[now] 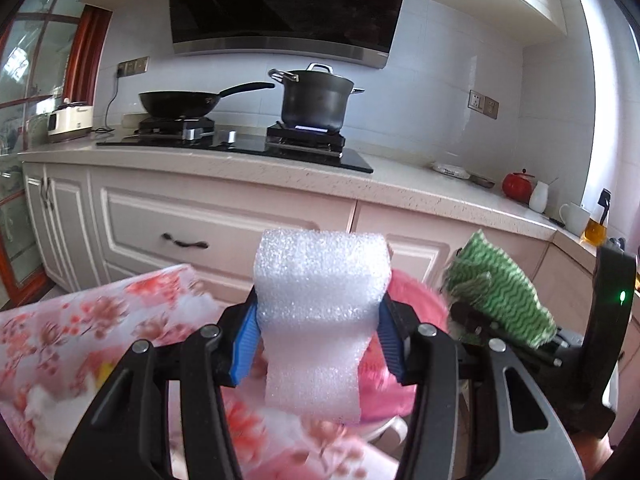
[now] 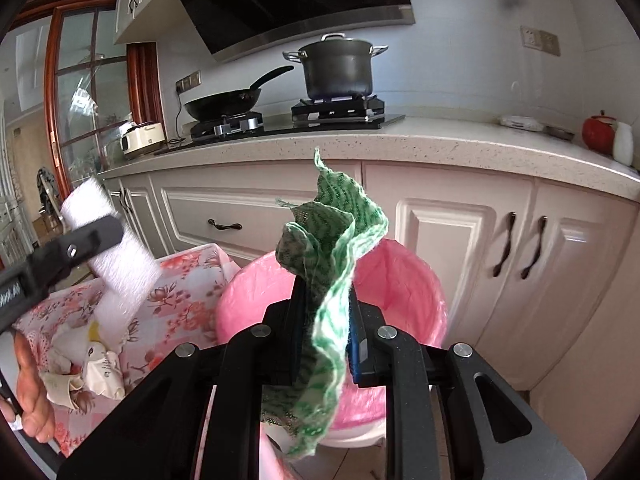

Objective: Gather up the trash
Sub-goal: 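Carry the foam block and green cloth over the pink bin and release both, then move both tools back over the table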

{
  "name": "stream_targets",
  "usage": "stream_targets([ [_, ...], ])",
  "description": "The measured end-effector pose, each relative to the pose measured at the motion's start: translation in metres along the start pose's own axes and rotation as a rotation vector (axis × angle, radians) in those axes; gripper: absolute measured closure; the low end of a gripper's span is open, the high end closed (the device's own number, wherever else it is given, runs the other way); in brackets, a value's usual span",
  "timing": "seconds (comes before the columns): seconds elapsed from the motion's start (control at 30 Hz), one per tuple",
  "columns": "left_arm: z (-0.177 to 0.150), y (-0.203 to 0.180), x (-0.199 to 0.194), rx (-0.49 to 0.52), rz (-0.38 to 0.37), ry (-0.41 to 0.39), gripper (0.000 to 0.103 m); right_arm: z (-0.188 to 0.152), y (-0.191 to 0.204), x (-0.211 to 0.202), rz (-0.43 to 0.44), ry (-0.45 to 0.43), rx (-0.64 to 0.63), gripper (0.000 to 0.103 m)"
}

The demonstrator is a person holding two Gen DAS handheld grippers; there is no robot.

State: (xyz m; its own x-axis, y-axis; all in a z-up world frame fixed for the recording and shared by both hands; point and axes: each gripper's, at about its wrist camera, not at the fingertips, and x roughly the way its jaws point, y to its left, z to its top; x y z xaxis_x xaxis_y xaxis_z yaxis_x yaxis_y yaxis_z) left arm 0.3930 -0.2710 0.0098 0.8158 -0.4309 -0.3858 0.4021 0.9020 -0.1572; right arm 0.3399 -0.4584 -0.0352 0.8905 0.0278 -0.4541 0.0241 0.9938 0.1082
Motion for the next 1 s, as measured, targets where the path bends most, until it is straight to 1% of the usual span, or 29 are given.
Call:
stream_targets([
  [0.07, 0.007, -0.004, 0.017, -0.006, -0.004, -0.001, 0.053, 0.003, -0.005, 0.012, 0.01, 0.007, -0.008, 0.084],
  [0.2, 0.014, -0.008, 0.051, -0.021, -0.006, 0.005, 0.053, 0.011, -0.013, 0.029, 0.004, 0.0, -0.02, 0.083],
  [0.37, 0.021, -0.012, 0.084, -0.055, -0.028, 0.018, 0.053, 0.022, -0.029, 0.049, 0.007, 0.005, -0.007, 0.083],
  [0.47, 0.023, -0.016, 0.101, -0.068, -0.044, 0.027, 0.053, 0.022, -0.034, 0.061, 0.028, 0.017, -0.016, 0.082],
  [0.5, 0.023, -0.016, 0.108, -0.079, -0.042, 0.034, 0.052, 0.021, -0.035, 0.065, 0.035, 0.026, -0.02, 0.079],
  [0.53, 0.021, -0.015, 0.112, -0.087, -0.032, 0.035, 0.051, 0.019, -0.036, 0.068, 0.029, 0.029, -0.02, 0.071],
  [0.57, 0.021, -0.013, 0.115, -0.098, -0.021, 0.035, 0.048, 0.018, -0.039, 0.07, 0.027, 0.03, -0.013, 0.066],
  [0.6, 0.02, -0.011, 0.117, -0.107, -0.02, 0.035, 0.041, 0.016, -0.041, 0.07, 0.03, 0.027, -0.004, 0.052],
  [0.63, 0.019, -0.009, 0.118, -0.116, -0.013, 0.034, 0.039, 0.014, -0.044, 0.07, 0.028, 0.017, 0.008, 0.037],
  [0.7, 0.018, -0.004, 0.118, -0.123, -0.011, 0.031, 0.038, 0.011, -0.046, 0.067, 0.034, 0.002, 0.018, 0.036],
  [0.8, 0.017, -0.002, 0.114, -0.112, -0.004, 0.034, 0.038, 0.009, -0.046, 0.065, 0.03, 0.003, 0.012, 0.036],
  [0.87, 0.018, 0.0, 0.108, -0.115, -0.003, 0.028, 0.037, 0.007, -0.047, 0.056, 0.029, -0.008, 0.018, 0.036],
  [0.97, 0.018, 0.004, 0.091, -0.115, 0.015, 0.007, 0.03, 0.004, -0.048, 0.039, 0.02, -0.021, 0.035, 0.036],
  [1.0, 0.018, 0.006, 0.083, -0.113, 0.029, -0.003, 0.025, 0.003, -0.047, 0.032, 0.021, -0.021, 0.038, 0.036],
])
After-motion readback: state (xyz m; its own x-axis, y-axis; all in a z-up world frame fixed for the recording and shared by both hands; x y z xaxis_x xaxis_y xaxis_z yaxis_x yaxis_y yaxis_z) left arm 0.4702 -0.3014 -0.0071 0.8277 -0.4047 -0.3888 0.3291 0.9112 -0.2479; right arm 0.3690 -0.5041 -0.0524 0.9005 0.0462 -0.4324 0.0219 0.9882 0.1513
